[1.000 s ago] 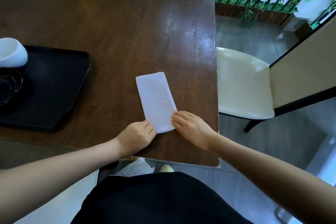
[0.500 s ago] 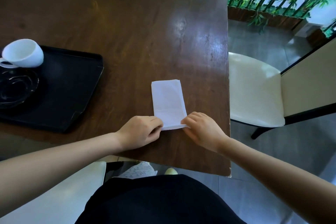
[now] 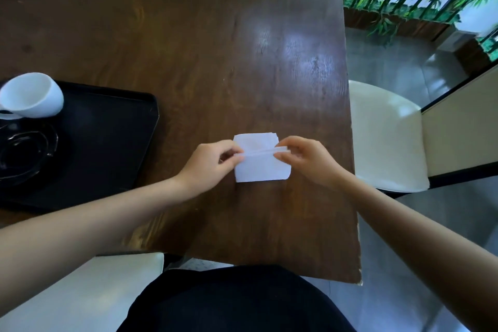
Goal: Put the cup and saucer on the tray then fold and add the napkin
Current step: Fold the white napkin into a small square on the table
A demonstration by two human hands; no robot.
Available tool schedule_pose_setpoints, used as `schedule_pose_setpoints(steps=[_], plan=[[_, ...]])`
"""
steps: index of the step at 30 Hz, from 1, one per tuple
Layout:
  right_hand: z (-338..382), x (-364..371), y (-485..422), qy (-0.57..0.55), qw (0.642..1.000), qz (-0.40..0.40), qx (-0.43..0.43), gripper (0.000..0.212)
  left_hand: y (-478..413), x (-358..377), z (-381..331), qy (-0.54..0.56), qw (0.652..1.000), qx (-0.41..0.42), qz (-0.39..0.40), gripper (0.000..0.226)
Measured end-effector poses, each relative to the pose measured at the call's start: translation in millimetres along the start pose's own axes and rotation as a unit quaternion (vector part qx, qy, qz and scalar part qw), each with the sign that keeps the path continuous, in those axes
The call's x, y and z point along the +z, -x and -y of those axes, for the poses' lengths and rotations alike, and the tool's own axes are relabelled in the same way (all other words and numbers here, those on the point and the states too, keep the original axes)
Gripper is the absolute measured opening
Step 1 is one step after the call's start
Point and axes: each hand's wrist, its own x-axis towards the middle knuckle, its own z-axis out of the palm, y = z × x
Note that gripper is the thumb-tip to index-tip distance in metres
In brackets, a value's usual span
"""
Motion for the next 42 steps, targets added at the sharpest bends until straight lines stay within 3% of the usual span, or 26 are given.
schedule_pose_setpoints(steps=[7, 16, 20, 22, 24, 26, 30, 32, 34, 36, 42], plan=[[-3.6, 24.4, -41.1, -0.02, 0.991, -0.108, 0.079, 0.015, -56.0, -2.5, 27.6, -0.004, 0.998, -0.061, 0.019, 0.013], [-19.9, 55.4, -63.5, 0.082, 0.973, -0.176, 0.127, 0.016, -79.6, 17.3, 54.3, -0.039, 0.994, -0.095, 0.037, 0.015], [-21.6, 62.4, -63.0, 0.134, 0.964, -0.198, 0.116, 0.018, -74.6, 21.5, 51.0, -0.041, 0.989, -0.14, 0.001, 0.014], [-20.9, 63.3, -61.8, 0.163, 0.957, -0.218, 0.099, 0.018, -65.6, 26.6, 43.3, -0.086, 0.988, -0.112, -0.058, 0.02], [-19.7, 64.4, -61.1, 0.188, 0.953, -0.222, 0.09, 0.021, -54.4, 39.1, 32.9, -0.163, 0.982, -0.017, -0.089, 0.031], [-18.6, 62.9, -60.7, 0.196, 0.955, -0.209, 0.082, 0.025, -45.7, 55.9, 25.6, -0.226, 0.973, 0.038, -0.039, 0.043], [-18.9, 46.0, -58.7, 0.16, 0.954, -0.237, 0.092, 0.034, -43.0, 78.8, 31.8, -0.309, 0.949, -0.012, 0.067, 0.055], [-18.1, 46.1, -53.1, 0.186, 0.963, -0.192, 0.033, 0.042, -42.9, 81.6, 35.8, -0.319, 0.945, -0.018, 0.064, 0.056], [-18.1, 57.8, -43.1, 0.231, 0.97, -0.068, -0.029, 0.052, -42.8, 83.0, 38.3, -0.331, 0.941, -0.014, 0.068, 0.058], [-23.9, 69.0, -36.5, 0.289, 0.957, 0.018, -0.034, 0.061, -42.6, 85.0, 41.4, -0.352, 0.933, -0.007, 0.074, 0.058], [-39.8, 73.1, -37.2, 0.351, 0.936, 0.02, -0.022, 0.059, -43.6, 80.2, 47.2, -0.34, 0.938, -0.018, 0.066, 0.058]])
